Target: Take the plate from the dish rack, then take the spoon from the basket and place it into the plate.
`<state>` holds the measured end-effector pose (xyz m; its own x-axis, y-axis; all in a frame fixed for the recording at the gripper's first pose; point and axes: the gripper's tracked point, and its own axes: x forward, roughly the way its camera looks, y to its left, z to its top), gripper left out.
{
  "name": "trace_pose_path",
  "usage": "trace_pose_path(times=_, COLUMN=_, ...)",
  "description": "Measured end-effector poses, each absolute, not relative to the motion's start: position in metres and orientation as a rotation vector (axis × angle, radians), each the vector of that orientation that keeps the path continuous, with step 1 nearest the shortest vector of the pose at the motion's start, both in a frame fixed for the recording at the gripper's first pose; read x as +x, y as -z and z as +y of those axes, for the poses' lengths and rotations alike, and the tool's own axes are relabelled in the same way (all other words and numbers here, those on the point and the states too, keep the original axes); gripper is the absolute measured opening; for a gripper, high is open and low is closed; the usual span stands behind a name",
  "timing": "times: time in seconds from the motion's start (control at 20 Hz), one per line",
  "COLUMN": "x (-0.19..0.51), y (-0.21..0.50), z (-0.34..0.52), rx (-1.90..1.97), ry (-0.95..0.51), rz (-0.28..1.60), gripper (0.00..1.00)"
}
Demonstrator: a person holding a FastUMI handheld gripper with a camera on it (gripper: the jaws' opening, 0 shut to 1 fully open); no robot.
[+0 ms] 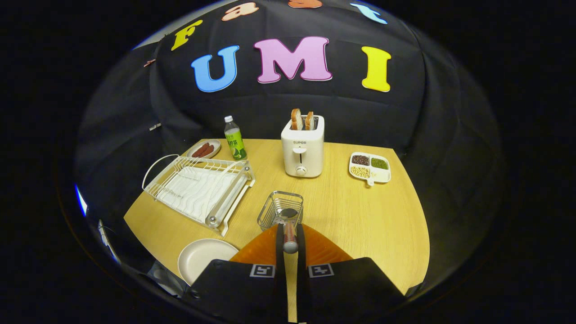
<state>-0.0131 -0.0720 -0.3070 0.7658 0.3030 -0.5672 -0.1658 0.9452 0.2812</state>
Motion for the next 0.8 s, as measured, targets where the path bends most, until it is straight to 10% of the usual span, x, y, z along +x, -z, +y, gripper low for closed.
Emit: trace_pose_path(times=0.8, x=-0.128, y=0.247, z=0.038, rx=0.166, ry=-0.478, rz=0.658, gripper=0.12)
